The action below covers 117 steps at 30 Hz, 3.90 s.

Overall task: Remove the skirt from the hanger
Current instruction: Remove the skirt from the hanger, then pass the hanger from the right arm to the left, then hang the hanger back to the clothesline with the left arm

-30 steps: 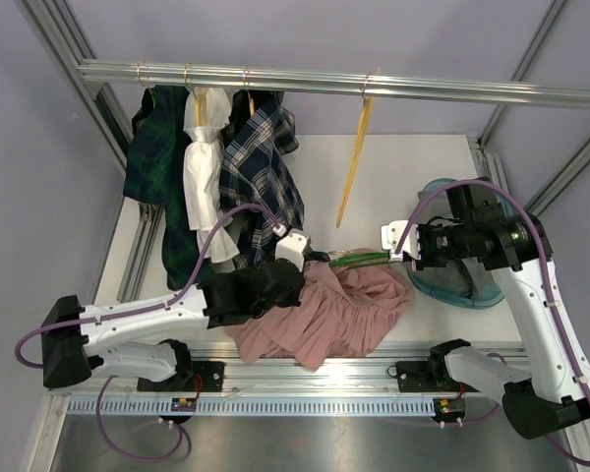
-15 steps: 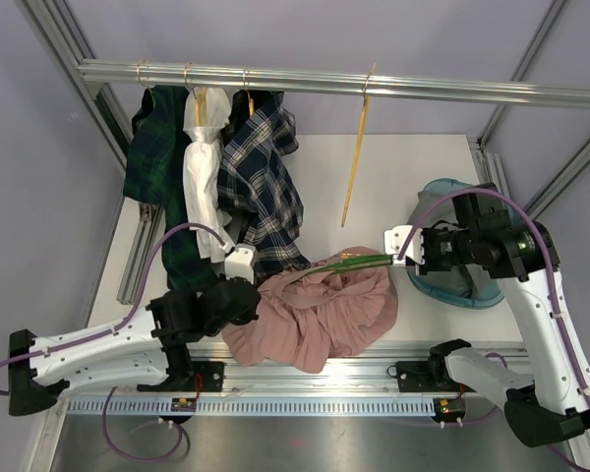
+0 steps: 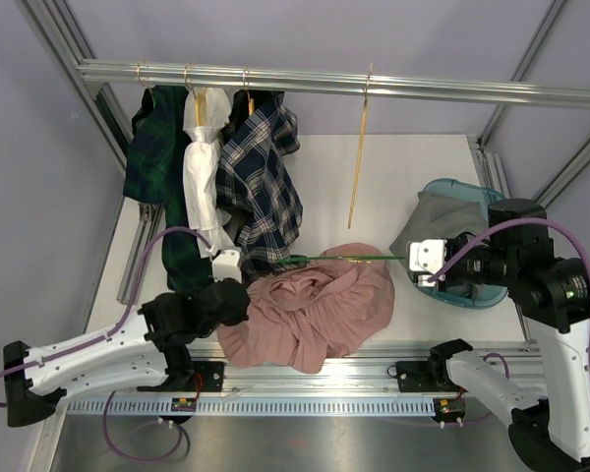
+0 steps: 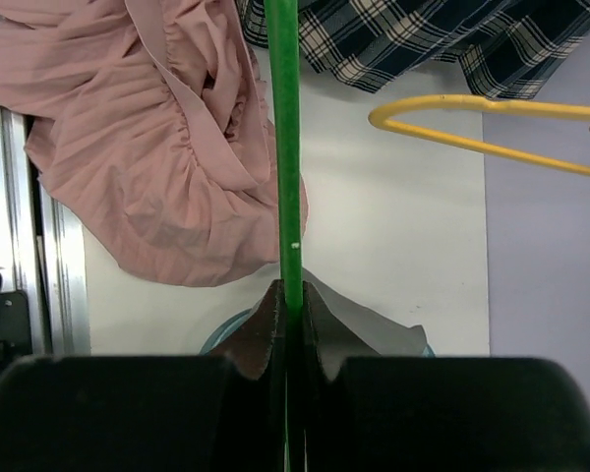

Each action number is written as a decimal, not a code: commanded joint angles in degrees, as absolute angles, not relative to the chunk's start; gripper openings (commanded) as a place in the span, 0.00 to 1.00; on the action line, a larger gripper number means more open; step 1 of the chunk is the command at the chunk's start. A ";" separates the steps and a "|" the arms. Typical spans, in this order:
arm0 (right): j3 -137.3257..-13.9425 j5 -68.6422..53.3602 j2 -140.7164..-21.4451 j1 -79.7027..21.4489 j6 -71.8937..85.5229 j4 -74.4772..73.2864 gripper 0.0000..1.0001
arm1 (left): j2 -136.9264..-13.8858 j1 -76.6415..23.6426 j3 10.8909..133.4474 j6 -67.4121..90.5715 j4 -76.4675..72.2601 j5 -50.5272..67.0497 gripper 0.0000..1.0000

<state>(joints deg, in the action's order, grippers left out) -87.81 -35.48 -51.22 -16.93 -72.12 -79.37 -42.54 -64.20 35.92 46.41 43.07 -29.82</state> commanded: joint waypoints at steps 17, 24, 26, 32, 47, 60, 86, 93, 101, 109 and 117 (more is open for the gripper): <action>-82.27 -45.34 -52.64 -17.31 -73.39 -93.69 0.00 | -16.52 -63.90 38.40 -3.59 26.99 -3.98 0.98; -80.42 -51.59 -54.14 -18.72 -74.97 -93.69 0.00 | -29.17 -63.90 43.14 -11.85 24.96 -0.35 0.95; -80.16 -52.12 -54.49 -19.33 -76.54 -93.78 0.00 | -31.62 -63.90 43.77 -13.00 23.65 1.30 0.93; -78.49 -55.11 -55.37 -19.86 -80.76 -93.69 0.00 | -35.77 -63.98 45.88 -14.41 23.55 6.06 0.80; -76.82 -58.71 -56.86 -19.95 -78.61 -92.12 0.00 | -36.21 -63.98 45.88 -14.07 24.08 8.62 0.00; -83.58 -53.00 -54.67 -9.15 -40.70 -67.77 0.88 | -29.27 -63.90 50.09 -5.54 34.88 5.10 0.00; -73.74 -23.64 -49.57 -2.72 -17.67 -45.53 1.00 | -31.90 -63.90 72.51 -0.18 52.03 -23.64 0.00; -71.11 -23.73 -48.78 -2.55 -16.70 -45.18 1.00 | -45.86 -63.90 80.05 10.80 53.08 -34.35 0.00; -69.87 -22.50 -47.73 -2.64 -16.08 -44.47 0.99 | -64.14 -63.90 94.47 25.56 57.65 -37.53 0.00; -68.65 -22.85 -47.11 -2.55 -15.21 -43.33 0.99 | -74.17 -63.72 102.99 35.32 57.22 -38.84 0.00; -67.94 -24.08 -46.05 -2.64 -14.59 -43.42 0.99 | -84.90 -61.88 110.74 36.39 57.57 -42.63 0.00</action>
<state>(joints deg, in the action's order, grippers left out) -68.20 -23.24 -47.09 -2.94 -15.79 -45.58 -83.42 -63.07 107.79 34.52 60.16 -39.18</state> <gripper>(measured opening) 0.993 0.032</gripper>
